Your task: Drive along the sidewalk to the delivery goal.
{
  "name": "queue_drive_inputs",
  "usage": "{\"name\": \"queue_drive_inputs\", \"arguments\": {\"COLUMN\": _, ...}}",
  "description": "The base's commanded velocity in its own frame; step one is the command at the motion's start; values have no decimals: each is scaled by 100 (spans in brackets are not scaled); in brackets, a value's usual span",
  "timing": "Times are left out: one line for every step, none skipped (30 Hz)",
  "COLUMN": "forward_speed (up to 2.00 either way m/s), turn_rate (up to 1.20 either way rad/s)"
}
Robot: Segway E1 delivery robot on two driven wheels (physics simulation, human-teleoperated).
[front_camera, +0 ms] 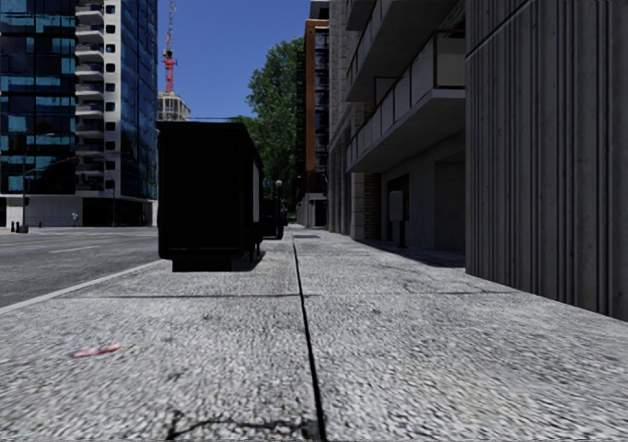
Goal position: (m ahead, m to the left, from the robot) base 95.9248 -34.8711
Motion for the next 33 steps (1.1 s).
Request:
{"name": "queue_drive_inputs", "arguments": {"forward_speed": 160, "turn_rate": 0}}
{"name": "queue_drive_inputs", "arguments": {"forward_speed": 162, "turn_rate": 0}}
{"name": "queue_drive_inputs", "arguments": {"forward_speed": 165, "turn_rate": 0}}
{"name": "queue_drive_inputs", "arguments": {"forward_speed": 165, "turn_rate": 0}}
{"name": "queue_drive_inputs", "arguments": {"forward_speed": 172, "turn_rate": 0}}
{"name": "queue_drive_inputs", "arguments": {"forward_speed": 176, "turn_rate": 0}}
{"name": "queue_drive_inputs", "arguments": {"forward_speed": 177, "turn_rate": 0}}
{"name": "queue_drive_inputs", "arguments": {"forward_speed": 183, "turn_rate": 0}}
{"name": "queue_drive_inputs", "arguments": {"forward_speed": 200, "turn_rate": 0}}
{"name": "queue_drive_inputs", "arguments": {"forward_speed": 200, "turn_rate": 0}}
{"name": "queue_drive_inputs", "arguments": {"forward_speed": 200, "turn_rate": 0}}
{"name": "queue_drive_inputs", "arguments": {"forward_speed": 200, "turn_rate": 0}}
{"name": "queue_drive_inputs", "arguments": {"forward_speed": 200, "turn_rate": 0}}
{"name": "queue_drive_inputs", "arguments": {"forward_speed": 200, "turn_rate": 0}}
{"name": "queue_drive_inputs", "arguments": {"forward_speed": 200, "turn_rate": 0}}
{"name": "queue_drive_inputs", "arguments": {"forward_speed": 200, "turn_rate": 0}}
{"name": "queue_drive_inputs", "arguments": {"forward_speed": 200, "turn_rate": 0}}
{"name": "queue_drive_inputs", "arguments": {"forward_speed": 200, "turn_rate": 0}}
{"name": "queue_drive_inputs", "arguments": {"forward_speed": 200, "turn_rate": 0}}
{"name": "queue_drive_inputs", "arguments": {"forward_speed": 200, "turn_rate": 0}}
{"name": "queue_drive_inputs", "arguments": {"forward_speed": 200, "turn_rate": 0}}
{"name": "queue_drive_inputs", "arguments": {"forward_speed": 200, "turn_rate": 0}}
{"name": "queue_drive_inputs", "arguments": {"forward_speed": 200, "turn_rate": 0}}
{"name": "queue_drive_inputs", "arguments": {"forward_speed": 200, "turn_rate": 0}}
{"name": "queue_drive_inputs", "arguments": {"forward_speed": 200, "turn_rate": 0}}
{"name": "queue_drive_inputs", "arguments": {"forward_speed": 200, "turn_rate": 0}}
{"name": "queue_drive_inputs", "arguments": {"forward_speed": 200, "turn_rate": 0}}
{"name": "queue_drive_inputs", "arguments": {"forward_speed": 200, "turn_rate": 0}}
{"name": "queue_drive_inputs", "arguments": {"forward_speed": 200, "turn_rate": 0}}
{"name": "queue_drive_inputs", "arguments": {"forward_speed": 200, "turn_rate": 0}}
{"name": "queue_drive_inputs", "arguments": {"forward_speed": 200, "turn_rate": 0}}
{"name": "queue_drive_inputs", "arguments": {"forward_speed": 200, "turn_rate": 0}}
{"name": "queue_drive_inputs", "arguments": {"forward_speed": 200, "turn_rate": 0}}
